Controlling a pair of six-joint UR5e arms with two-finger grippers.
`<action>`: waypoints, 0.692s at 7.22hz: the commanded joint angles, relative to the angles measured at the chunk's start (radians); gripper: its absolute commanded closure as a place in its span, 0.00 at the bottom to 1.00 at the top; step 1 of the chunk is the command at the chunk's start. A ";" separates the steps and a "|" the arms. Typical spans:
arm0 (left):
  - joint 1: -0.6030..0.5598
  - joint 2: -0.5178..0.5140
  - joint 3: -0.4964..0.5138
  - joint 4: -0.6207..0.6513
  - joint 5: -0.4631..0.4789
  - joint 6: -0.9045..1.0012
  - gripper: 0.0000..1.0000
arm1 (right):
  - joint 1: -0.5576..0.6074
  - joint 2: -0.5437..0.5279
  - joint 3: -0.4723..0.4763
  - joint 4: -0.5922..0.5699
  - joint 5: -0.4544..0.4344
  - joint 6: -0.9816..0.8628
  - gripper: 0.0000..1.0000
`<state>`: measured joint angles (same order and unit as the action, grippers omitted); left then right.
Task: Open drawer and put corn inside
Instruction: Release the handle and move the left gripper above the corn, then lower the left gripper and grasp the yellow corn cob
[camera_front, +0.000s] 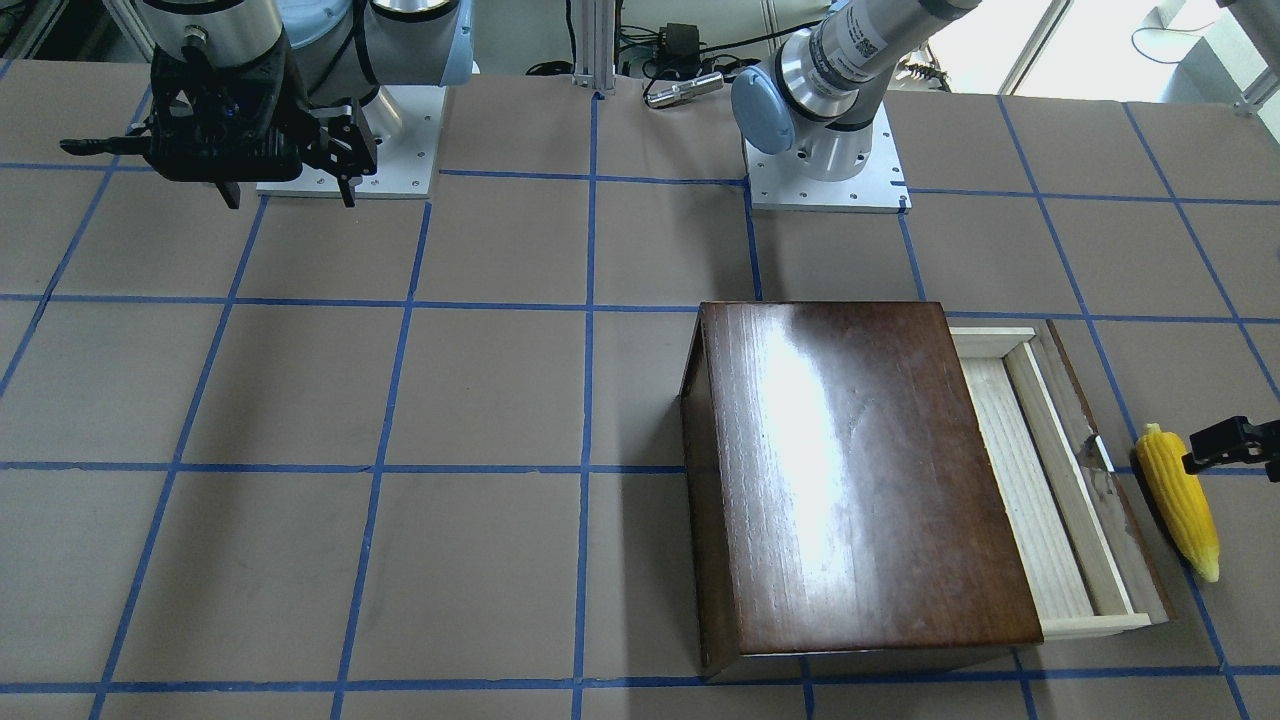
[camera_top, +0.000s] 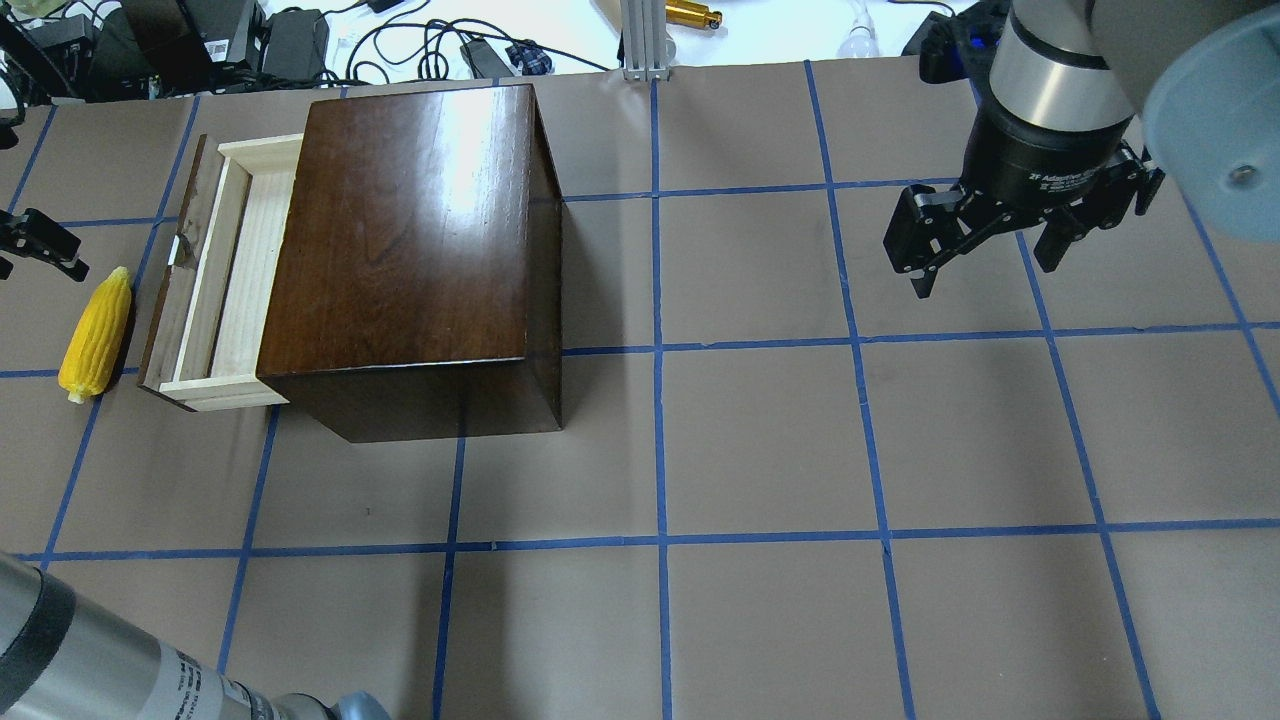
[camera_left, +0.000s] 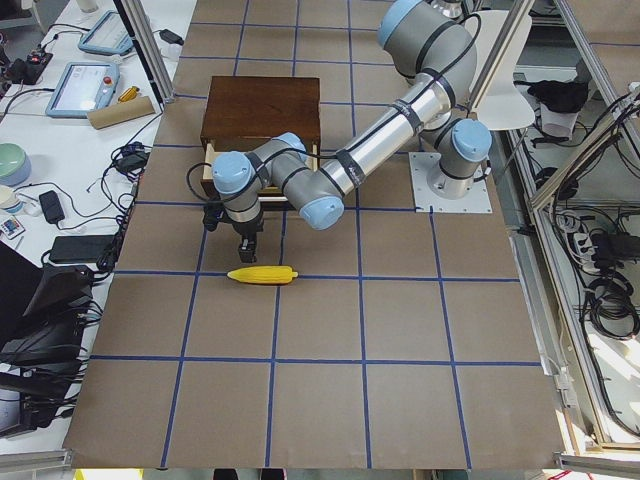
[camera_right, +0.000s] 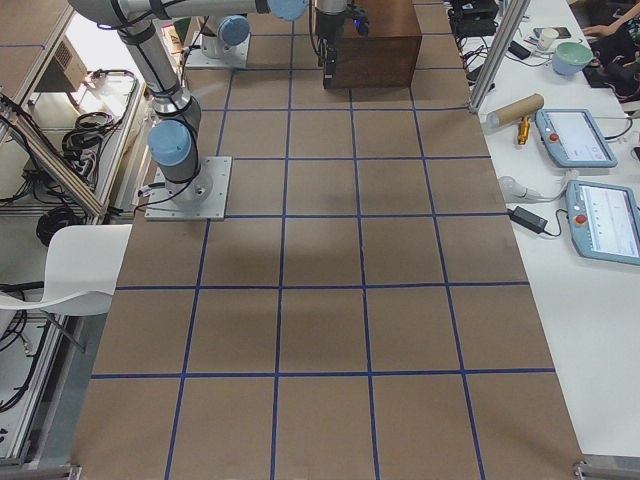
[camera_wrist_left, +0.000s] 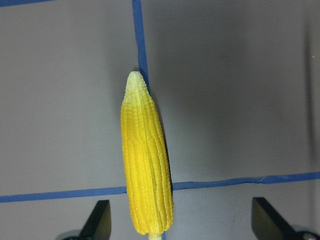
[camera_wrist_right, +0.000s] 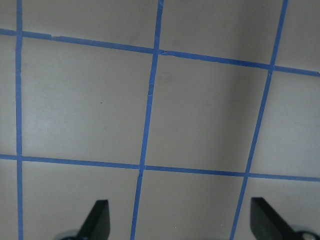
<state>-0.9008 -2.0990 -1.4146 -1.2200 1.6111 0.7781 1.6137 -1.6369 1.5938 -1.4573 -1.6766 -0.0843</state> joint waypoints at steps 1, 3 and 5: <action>0.040 -0.054 -0.024 0.057 0.000 0.021 0.00 | 0.000 -0.001 0.000 0.000 0.001 0.000 0.00; 0.045 -0.091 -0.062 0.137 0.003 0.046 0.00 | 0.000 0.000 0.000 0.000 0.000 0.000 0.00; 0.045 -0.130 -0.084 0.186 0.021 0.044 0.00 | 0.000 -0.001 0.000 0.000 0.000 0.000 0.00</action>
<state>-0.8566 -2.2060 -1.4863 -1.0582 1.6253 0.8215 1.6138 -1.6378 1.5938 -1.4573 -1.6766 -0.0844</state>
